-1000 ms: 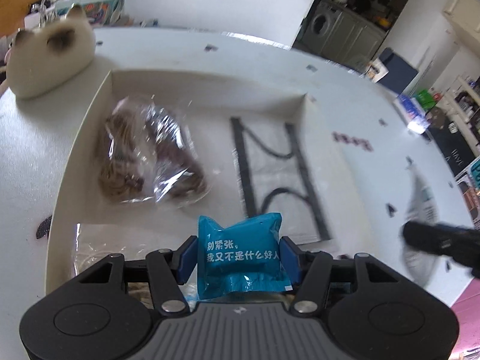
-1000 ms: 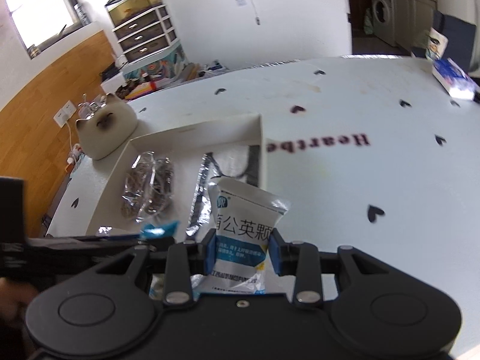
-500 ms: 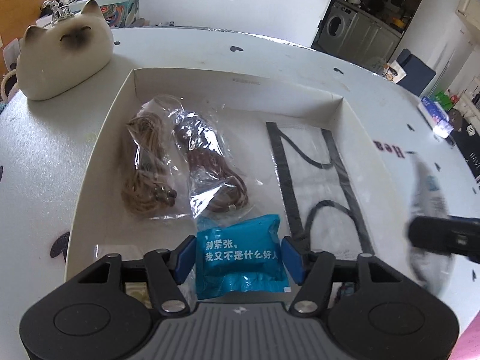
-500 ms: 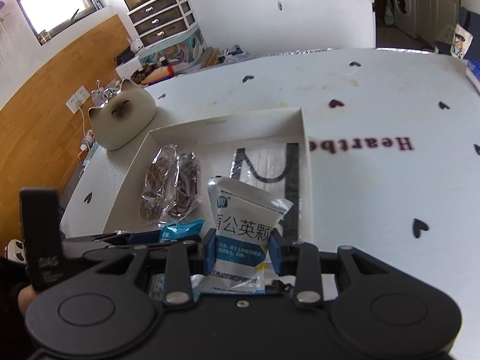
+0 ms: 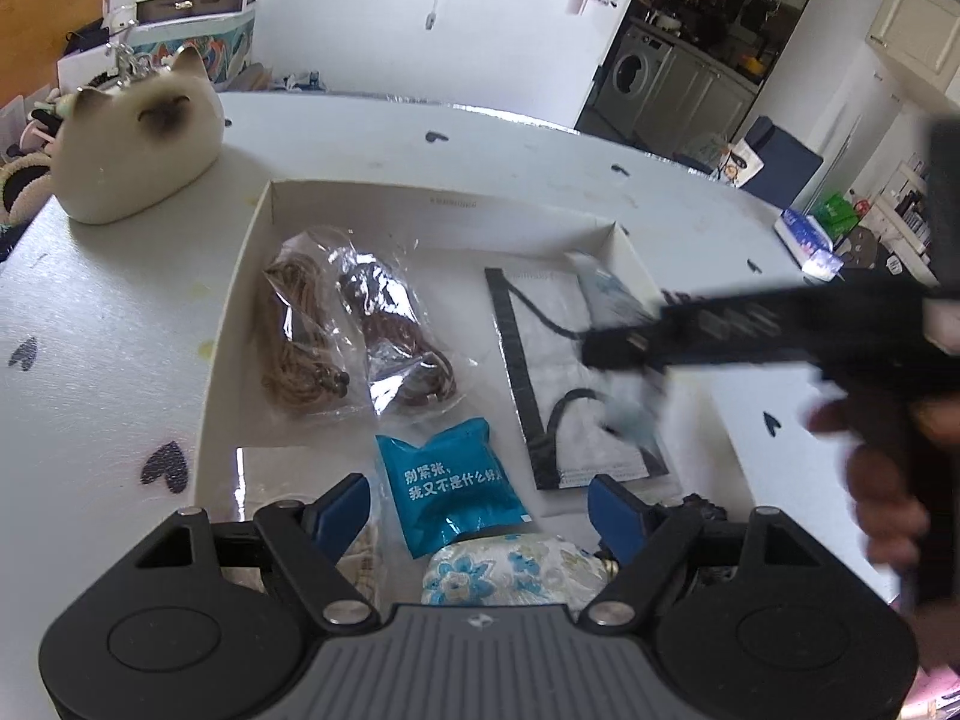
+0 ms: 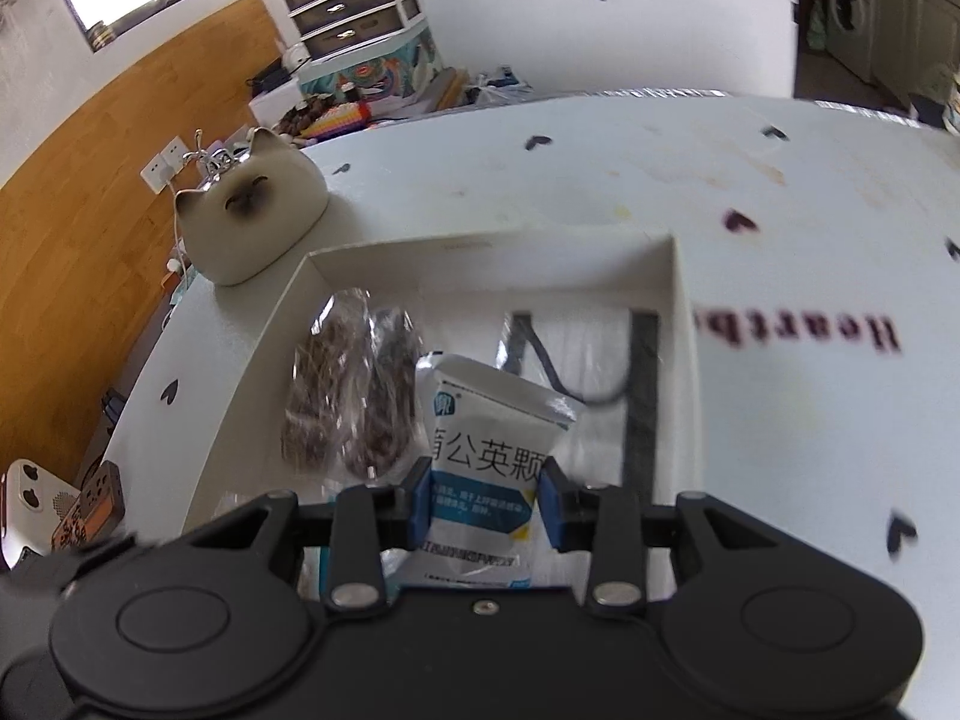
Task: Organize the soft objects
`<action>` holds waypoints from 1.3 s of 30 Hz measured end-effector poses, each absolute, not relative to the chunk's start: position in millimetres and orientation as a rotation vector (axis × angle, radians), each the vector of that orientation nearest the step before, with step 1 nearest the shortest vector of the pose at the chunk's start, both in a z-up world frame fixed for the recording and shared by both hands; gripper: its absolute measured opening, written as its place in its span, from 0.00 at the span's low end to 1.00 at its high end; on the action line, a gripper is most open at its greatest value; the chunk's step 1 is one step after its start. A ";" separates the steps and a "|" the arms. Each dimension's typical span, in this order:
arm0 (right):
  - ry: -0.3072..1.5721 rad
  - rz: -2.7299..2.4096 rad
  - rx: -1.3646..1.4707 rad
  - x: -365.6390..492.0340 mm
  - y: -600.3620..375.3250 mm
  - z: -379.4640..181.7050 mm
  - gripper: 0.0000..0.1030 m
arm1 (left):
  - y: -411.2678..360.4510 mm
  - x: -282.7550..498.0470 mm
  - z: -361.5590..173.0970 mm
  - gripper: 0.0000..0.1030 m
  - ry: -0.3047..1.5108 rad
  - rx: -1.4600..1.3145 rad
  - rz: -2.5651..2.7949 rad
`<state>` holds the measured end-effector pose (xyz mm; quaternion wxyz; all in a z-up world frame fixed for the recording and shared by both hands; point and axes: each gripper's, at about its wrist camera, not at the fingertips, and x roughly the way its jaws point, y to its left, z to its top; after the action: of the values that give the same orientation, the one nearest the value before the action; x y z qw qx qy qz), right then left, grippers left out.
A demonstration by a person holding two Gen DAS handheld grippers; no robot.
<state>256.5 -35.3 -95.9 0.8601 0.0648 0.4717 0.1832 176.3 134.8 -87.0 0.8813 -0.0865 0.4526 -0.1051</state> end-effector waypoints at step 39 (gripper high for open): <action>0.830 0.329 0.159 199.2 -57.6 -47.0 0.78 | 151.7 116.6 -39.6 0.87 0.810 -0.166 -0.233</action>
<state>199.2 -57.6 -47.0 0.8990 0.0767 0.4009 0.1588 116.6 151.7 -39.6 0.9092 -0.0807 0.3926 -0.1129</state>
